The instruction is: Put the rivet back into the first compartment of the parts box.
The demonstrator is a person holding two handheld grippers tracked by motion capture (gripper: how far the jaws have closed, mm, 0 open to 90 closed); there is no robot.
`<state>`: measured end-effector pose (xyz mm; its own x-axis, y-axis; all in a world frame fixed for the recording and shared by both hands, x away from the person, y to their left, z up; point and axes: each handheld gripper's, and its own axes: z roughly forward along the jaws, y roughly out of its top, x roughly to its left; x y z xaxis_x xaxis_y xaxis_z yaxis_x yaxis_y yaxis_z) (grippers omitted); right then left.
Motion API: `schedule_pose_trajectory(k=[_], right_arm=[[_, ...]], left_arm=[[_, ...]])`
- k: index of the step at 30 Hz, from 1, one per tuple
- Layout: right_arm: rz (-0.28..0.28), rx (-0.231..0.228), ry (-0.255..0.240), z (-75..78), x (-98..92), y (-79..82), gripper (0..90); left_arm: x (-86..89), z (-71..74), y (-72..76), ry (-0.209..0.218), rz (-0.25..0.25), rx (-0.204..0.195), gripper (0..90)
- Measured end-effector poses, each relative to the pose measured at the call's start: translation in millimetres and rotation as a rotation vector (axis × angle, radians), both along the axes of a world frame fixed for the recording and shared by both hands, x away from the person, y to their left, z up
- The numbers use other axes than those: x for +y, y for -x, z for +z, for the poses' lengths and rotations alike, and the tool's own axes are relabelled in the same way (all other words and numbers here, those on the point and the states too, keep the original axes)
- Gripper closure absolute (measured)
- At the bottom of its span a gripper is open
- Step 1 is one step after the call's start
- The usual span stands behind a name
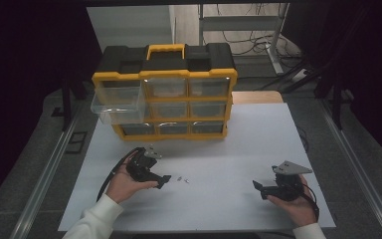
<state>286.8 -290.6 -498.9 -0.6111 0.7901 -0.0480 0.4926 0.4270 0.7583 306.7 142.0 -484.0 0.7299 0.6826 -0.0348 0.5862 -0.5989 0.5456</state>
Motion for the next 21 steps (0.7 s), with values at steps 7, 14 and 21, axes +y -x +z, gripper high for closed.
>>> schedule_pose_trajectory(k=[7, 14, 21], right_arm=[[0.002, 0.000, 0.003, 0.1, 0.0, 0.5, 10.8], [-0.002, 0.002, 0.007, -0.2, -0.4, 0.3, 10.8], [-0.004, 0.002, 0.007, -0.1, -0.5, 0.4, 10.8]], left_arm=[[-12.9, -16.6, -3.9, -0.058, -0.034, 0.049, 21.1], [-20.3, -28.4, -3.8, -0.087, -0.043, 0.083, 37.9], [-19.1, -32.5, -3.6, -0.084, -0.072, 0.112, 55.6]])
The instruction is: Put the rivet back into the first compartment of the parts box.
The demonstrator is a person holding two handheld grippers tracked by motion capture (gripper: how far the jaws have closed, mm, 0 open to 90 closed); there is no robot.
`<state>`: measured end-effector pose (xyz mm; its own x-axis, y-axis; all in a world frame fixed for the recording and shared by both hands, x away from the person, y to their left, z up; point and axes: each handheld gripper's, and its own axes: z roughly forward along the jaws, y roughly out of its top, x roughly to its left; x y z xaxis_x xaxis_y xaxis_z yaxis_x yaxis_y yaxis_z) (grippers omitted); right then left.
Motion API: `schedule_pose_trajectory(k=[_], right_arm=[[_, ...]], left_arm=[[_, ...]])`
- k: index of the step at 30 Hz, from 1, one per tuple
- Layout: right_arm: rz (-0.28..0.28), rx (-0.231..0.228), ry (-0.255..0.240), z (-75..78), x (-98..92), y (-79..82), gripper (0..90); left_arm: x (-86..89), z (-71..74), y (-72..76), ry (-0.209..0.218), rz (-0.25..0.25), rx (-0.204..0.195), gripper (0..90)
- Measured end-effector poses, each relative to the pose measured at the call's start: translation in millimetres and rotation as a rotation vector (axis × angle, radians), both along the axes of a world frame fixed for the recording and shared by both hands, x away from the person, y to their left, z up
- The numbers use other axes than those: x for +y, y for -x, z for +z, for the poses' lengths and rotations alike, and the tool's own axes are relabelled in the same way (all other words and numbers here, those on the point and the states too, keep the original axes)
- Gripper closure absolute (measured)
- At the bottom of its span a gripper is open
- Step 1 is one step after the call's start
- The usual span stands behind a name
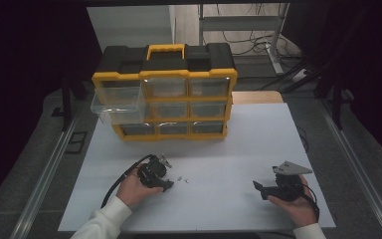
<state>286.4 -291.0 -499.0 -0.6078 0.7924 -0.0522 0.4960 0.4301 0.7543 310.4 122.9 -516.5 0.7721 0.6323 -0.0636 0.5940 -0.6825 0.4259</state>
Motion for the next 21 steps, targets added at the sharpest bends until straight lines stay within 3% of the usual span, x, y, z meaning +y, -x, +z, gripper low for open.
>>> schedule_pose_trajectory(k=[6, 9, 21], right_arm=[[-0.006, 0.000, -0.005, 0.4, -0.8, -0.1, 10.9], [-0.004, -0.002, -0.001, 0.2, -1.1, -0.5, 10.9], [-0.015, -0.002, -0.001, 0.4, -2.5, -1.1, 11.0]], left_arm=[[3.8, 1.0, -3.3, 0.009, -0.019, 0.021, 75.3], [5.4, -0.4, -4.4, 0.038, -0.019, 0.026, 81.7], [10.3, 1.9, -4.2, 0.060, -0.026, 0.030, 82.7]])
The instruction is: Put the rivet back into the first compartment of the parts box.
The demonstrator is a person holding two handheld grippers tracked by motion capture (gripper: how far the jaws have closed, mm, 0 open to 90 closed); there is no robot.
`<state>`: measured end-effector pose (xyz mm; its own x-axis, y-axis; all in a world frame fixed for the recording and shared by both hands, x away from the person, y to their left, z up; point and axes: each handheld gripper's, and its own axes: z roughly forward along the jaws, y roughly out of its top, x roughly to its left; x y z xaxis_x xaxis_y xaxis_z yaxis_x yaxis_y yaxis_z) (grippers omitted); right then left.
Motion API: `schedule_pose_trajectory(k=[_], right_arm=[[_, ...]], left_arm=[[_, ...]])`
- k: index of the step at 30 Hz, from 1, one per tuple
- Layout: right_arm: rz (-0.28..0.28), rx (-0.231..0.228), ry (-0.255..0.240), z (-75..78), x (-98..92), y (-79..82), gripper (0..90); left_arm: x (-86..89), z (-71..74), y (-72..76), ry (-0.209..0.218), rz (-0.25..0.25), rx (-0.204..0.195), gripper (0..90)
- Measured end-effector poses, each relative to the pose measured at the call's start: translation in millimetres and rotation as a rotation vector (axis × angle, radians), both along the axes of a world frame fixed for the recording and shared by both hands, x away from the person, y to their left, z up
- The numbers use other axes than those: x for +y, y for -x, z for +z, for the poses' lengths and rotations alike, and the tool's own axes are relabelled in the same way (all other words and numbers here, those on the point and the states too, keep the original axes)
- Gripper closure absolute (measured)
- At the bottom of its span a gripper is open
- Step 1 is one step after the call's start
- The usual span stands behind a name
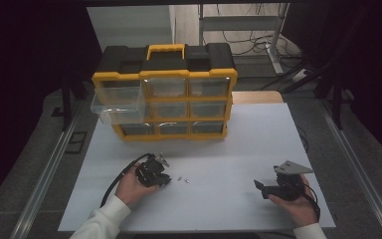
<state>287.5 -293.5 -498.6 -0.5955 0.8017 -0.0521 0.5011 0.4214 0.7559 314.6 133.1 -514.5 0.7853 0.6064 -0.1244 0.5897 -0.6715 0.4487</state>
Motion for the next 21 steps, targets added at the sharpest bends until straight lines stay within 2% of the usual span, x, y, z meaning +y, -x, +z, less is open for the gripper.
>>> schedule_pose_trajectory(k=[3, 7, 14, 21], right_arm=[[-0.003, 0.000, 0.002, -0.2, -0.3, -0.5, 10.9], [-0.004, 0.000, 0.001, 0.0, -0.6, -0.4, 11.0], [-0.002, -0.002, 0.003, 0.1, -0.4, -0.4, 11.0], [-0.004, 0.002, 0.006, -0.5, 0.4, -0.6, 11.0]], left_arm=[[3.7, 2.4, -0.5, 0.021, 0.013, 0.003, 82.7], [17.1, 11.9, -2.1, 0.057, 0.037, 0.001, 82.8], [39.2, 27.1, 1.8, 0.082, 0.063, -0.027, 82.7], [63.6, 35.3, 9.2, 0.111, 0.105, -0.029, 82.7]])
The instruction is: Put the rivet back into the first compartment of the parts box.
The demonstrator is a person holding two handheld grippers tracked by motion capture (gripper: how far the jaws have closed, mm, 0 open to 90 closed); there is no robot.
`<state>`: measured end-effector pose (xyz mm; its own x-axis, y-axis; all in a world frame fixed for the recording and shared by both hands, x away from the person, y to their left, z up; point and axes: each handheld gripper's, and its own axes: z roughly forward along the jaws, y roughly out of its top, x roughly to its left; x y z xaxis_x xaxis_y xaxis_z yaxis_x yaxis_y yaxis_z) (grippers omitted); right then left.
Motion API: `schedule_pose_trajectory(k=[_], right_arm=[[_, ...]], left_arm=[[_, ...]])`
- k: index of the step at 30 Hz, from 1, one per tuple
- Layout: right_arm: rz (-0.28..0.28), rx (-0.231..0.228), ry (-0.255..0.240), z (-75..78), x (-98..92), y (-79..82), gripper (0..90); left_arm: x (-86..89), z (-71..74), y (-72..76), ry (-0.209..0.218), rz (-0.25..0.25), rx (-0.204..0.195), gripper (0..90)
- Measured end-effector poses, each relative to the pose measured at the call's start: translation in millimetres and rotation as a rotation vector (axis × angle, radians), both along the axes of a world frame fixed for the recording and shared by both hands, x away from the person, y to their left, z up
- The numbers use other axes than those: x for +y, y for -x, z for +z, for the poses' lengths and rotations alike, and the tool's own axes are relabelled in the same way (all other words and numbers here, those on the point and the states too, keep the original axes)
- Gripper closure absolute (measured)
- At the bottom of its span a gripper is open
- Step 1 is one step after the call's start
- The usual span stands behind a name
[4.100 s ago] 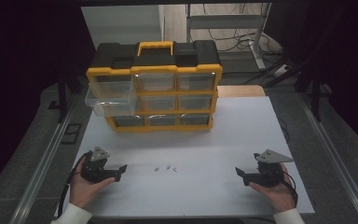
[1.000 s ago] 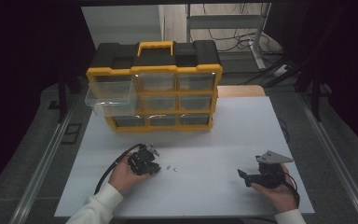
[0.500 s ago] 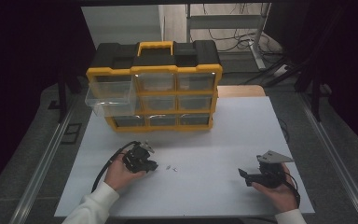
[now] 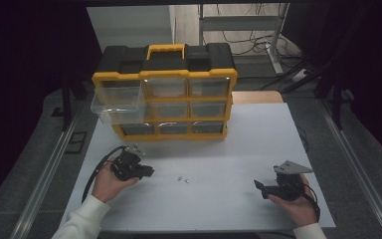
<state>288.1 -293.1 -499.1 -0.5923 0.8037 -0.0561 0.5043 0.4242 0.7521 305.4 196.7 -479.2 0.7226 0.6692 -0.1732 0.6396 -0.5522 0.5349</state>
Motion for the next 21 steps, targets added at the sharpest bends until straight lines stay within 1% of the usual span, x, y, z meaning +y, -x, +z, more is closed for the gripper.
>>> schedule_pose_trajectory(k=[4, 6, 7, 10, 14, 18, 21], right_arm=[[0.000, 0.001, 0.001, -0.1, 0.2, -0.1, 11.0], [0.000, 0.001, 0.002, -0.2, 0.2, -0.3, 10.9], [0.000, 0.001, 0.002, -0.3, 0.2, -0.4, 10.9], [0.000, 0.001, 0.002, -0.3, 0.2, -0.3, 10.8], [-0.003, 0.002, 0.001, -0.2, -0.1, -0.5, 10.6], [-0.003, 0.005, 0.002, -0.7, 0.0, -0.8, 10.6], [-0.003, 0.007, 0.003, -1.0, -0.1, -0.9, 10.6]], left_arm=[[12.8, 4.5, 5.0, 0.017, 0.027, -0.005, 82.8], [17.4, 7.8, 7.1, 0.017, 0.035, -0.015, 82.8], [21.5, 10.9, 8.0, 0.009, 0.028, -0.019, 82.8], [29.5, 17.3, 10.6, 0.015, 0.039, -0.031, 82.8], [41.5, 24.3, 13.5, 0.034, 0.058, -0.036, 82.8], [54.2, 29.0, 16.3, 0.066, 0.080, -0.040, 82.8], [61.8, 32.7, 18.2, 0.067, 0.094, -0.044, 82.8]])
